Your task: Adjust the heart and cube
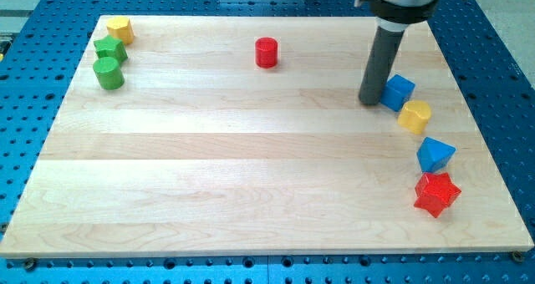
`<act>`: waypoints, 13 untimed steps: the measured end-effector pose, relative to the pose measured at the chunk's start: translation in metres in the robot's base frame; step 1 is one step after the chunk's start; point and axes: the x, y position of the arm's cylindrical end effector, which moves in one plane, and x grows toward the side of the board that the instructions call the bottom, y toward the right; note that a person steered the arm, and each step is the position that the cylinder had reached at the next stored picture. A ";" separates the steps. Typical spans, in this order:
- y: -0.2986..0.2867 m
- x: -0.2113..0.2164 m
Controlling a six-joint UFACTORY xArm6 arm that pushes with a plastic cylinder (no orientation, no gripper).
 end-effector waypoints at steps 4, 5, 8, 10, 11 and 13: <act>-0.041 -0.065; -0.060 -0.065; -0.048 -0.034; -0.006 0.017; 0.027 0.022; 0.045 0.040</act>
